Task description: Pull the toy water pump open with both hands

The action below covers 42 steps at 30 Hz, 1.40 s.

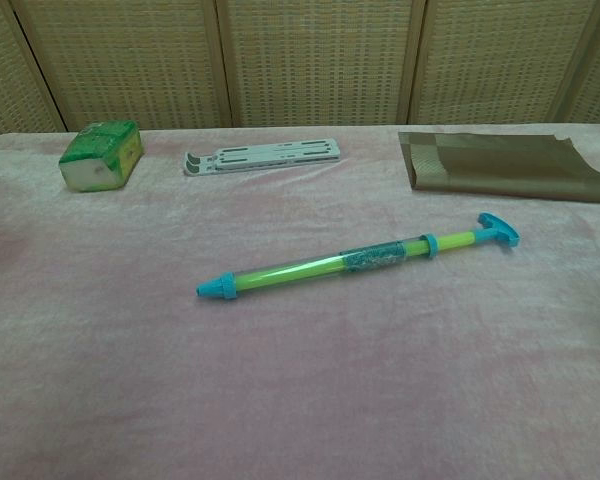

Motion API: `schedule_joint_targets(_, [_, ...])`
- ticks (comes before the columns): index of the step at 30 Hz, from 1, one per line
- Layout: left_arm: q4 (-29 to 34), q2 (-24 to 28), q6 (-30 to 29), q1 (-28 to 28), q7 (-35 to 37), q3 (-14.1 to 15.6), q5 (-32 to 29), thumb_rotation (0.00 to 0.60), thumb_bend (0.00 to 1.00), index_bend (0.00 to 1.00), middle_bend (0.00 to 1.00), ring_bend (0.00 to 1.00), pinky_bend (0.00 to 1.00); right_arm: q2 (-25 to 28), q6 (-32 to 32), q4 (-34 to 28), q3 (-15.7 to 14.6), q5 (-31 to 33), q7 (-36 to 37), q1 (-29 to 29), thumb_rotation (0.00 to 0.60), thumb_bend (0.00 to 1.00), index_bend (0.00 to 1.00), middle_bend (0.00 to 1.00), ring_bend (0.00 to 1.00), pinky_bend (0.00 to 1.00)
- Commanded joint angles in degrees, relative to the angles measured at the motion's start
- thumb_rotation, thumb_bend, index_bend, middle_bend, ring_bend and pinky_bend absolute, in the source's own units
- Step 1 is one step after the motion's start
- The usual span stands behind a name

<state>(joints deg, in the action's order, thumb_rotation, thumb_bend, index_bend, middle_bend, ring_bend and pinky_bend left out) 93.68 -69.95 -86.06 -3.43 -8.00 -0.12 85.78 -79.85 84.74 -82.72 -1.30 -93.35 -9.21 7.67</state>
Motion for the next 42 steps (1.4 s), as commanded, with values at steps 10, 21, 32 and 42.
schedule_joint_targets(10, [0.45, 0.5, 0.18, 0.05, 0.48, -0.19, -0.11, 0.6, 0.1, 0.0, 0.0, 0.0, 0.0, 0.08, -0.89, -0.58, 0.01, 0.45, -0.17, -0.02, 0.6, 0.16, 0.05, 0.0, 0.0, 0.0])
schedule_joint_targets(21, [0.64, 1.2, 0.16, 0.26, 1.42, -0.44, -0.42, 0.6, 0.1, 0.0, 0.0, 0.0, 0.0, -1.6, 2.16, 0.42, 2.89, -0.53, 2.52, 0.75, 0.6, 0.16, 0.21, 0.24, 0.23, 0.14])
schedule_joint_targets(32, [0.93, 1.44, -0.67, 0.59, 1.78, -0.85, -0.32, 0.6, 0.1, 0.0, 0.0, 0.0, 0.0, 0.5, -11.12, -9.96, 13.32, 9.94, -14.09, 11.35, 0.6, 0.18, 0.31, 0.78, 0.79, 0.49])
schedule_joint_targets(42, [0.82, 1.77, -0.31, 0.55, 2.58, -1.19, -0.89, 0.6, 0.1, 0.0, 0.0, 0.0, 0.0, -5.07, -20.93, -5.82, 18.04, 23.0, -24.64, 19.83, 0.6, 0.39, 0.36, 0.9, 0.89, 0.54])
